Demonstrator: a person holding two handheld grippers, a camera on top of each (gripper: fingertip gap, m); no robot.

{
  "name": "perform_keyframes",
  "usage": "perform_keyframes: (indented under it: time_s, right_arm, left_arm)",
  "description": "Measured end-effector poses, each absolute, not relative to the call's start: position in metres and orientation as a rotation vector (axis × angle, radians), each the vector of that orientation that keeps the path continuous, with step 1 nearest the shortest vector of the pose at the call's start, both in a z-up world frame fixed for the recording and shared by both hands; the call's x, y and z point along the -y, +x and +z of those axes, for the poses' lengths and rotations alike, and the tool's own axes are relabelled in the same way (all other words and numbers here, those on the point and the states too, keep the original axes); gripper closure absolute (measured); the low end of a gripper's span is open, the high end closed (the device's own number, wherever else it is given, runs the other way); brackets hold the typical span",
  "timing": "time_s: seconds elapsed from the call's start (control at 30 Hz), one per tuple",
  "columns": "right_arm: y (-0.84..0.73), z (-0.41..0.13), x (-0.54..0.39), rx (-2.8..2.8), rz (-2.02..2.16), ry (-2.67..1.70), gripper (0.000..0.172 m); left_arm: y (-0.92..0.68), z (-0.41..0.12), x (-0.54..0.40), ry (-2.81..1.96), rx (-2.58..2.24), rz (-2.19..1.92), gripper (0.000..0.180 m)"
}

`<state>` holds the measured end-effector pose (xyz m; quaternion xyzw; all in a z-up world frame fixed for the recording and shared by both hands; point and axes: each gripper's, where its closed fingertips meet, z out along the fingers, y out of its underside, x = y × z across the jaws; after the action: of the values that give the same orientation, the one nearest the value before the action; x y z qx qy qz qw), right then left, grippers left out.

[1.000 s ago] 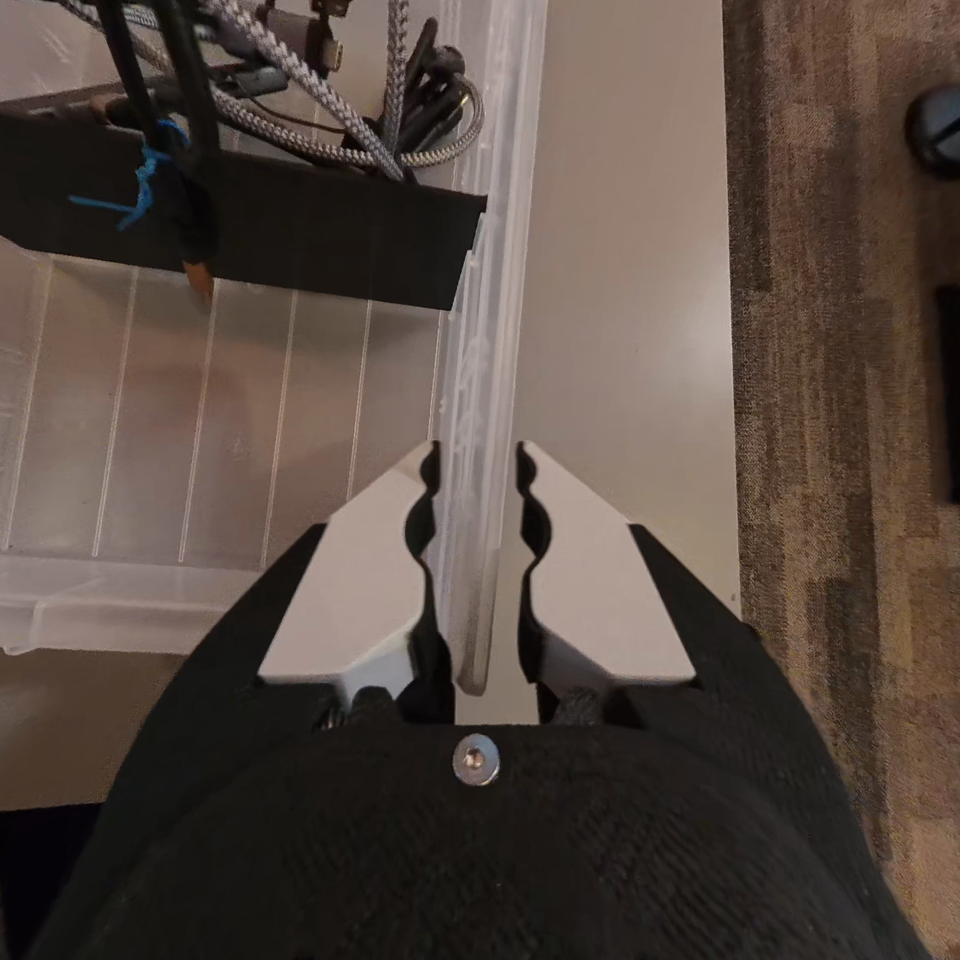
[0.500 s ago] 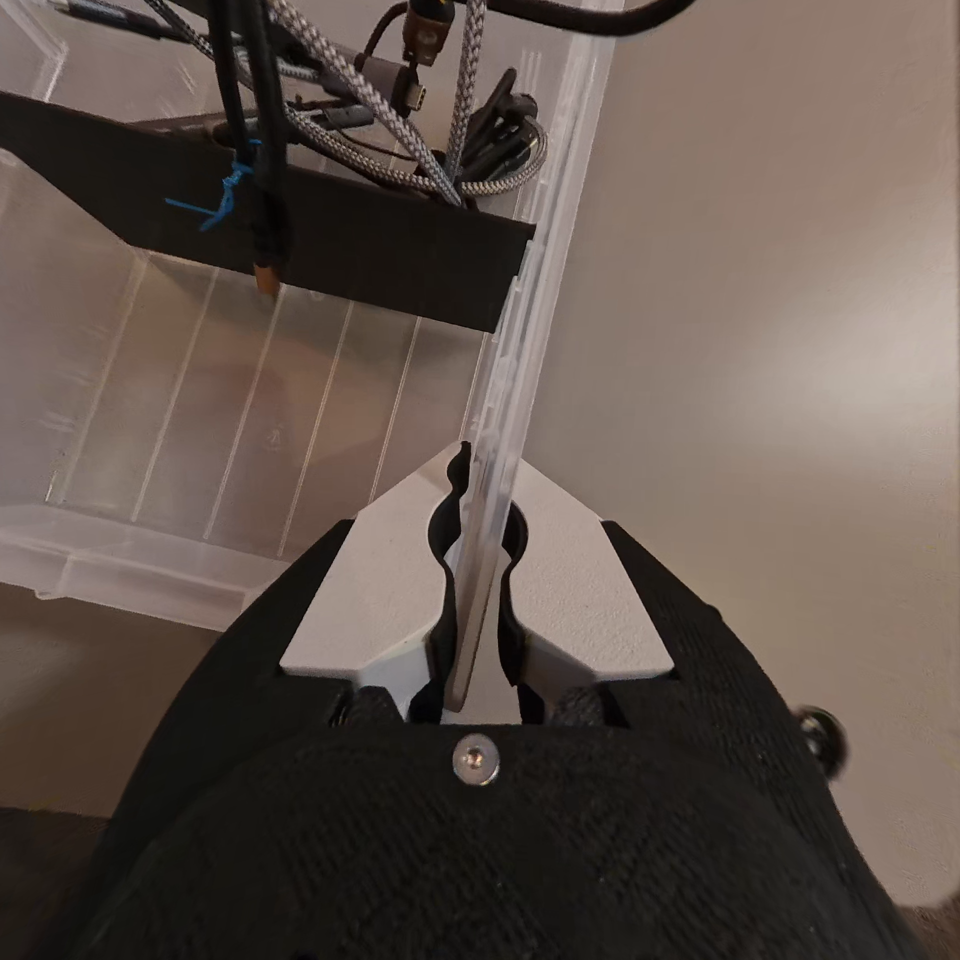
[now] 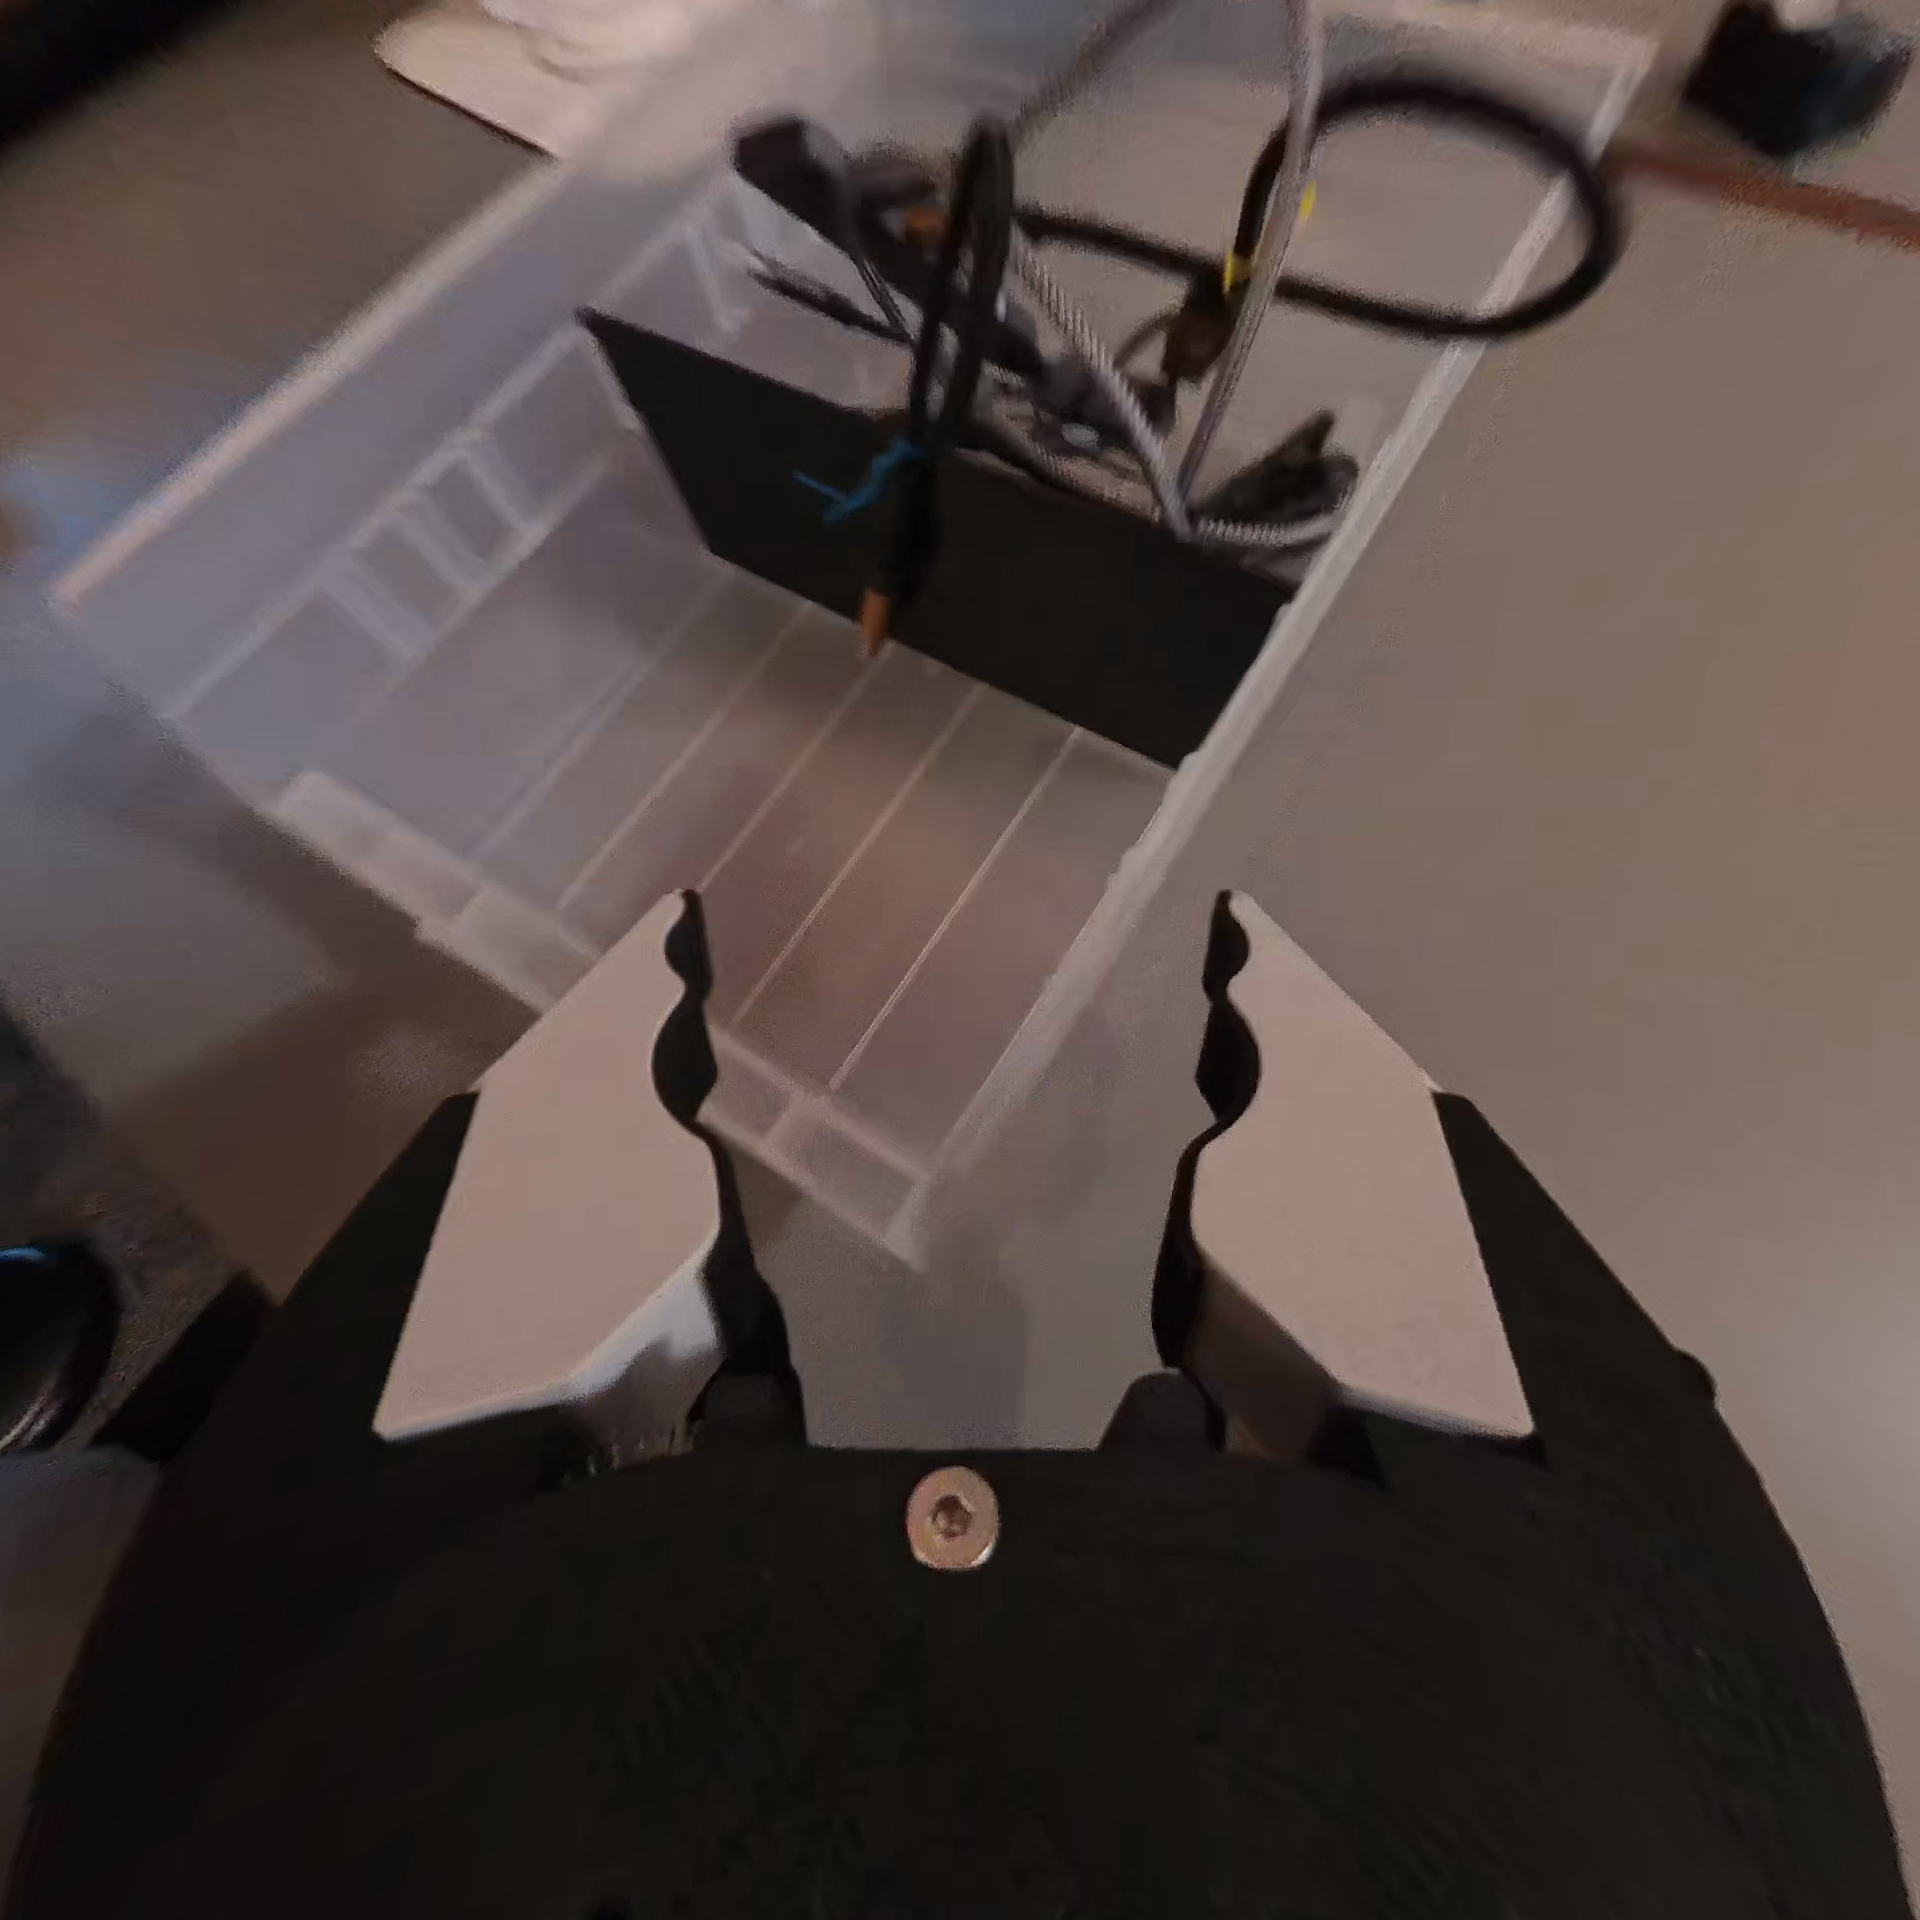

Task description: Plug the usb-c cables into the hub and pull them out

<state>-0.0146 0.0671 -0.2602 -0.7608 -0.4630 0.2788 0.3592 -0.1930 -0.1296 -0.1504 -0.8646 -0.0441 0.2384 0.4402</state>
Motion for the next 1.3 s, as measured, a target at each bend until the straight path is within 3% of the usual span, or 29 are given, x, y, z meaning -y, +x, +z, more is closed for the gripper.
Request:
perform_keyframes:
  time_s: [0.23, 0.37, 0.5, 0.63, 1.03, 1.2, 1.23, 1.3]
  right_arm:
    - [0.13, -0.143, -0.14, 0.81, 0.561, -1.666, 0.081]
    - [0.244, -0.115, -0.181, 0.521, 0.388, -1.654, 0.085]
    - [0.316, -0.105, -0.199, 0.396, 0.209, -1.635, 0.086]
    - [0.36, -0.098, -0.203, 0.367, -0.017, -1.542, 0.099]
    - [0.342, -0.117, -0.213, 0.377, 0.163, -1.564, 0.096]
    - [0.333, -0.119, -0.213, 0.364, 0.214, -1.56, 0.094]
    - [0.331, -0.118, -0.212, 0.357, 0.225, -1.556, 0.092]
    - [0.325, -0.116, -0.21, 0.339, 0.235, -1.548, 0.087]
  left_arm:
    - [-0.07, -0.114, 0.02, -2.017, -0.394, 0.245, 0.176]
    - [0.027, -0.124, -0.045, -2.036, -0.713, 0.066, 0.176]
    - [0.113, -0.156, -0.1, -2.057, -0.997, 0.008, 0.176]
    - [0.172, -0.2, -0.135, -2.117, -1.154, -0.04, 0.176]
    - [0.176, -0.301, -0.182, -2.445, -0.983, 0.011, 0.176]
    - [0.182, -0.295, -0.181, -2.351, -0.919, -0.083, 0.172]
    - [0.181, -0.285, -0.176, -2.33, -0.9, -0.115, 0.164]
    - [0.182, -0.256, -0.161, -2.263, -0.851, -0.205, 0.124]
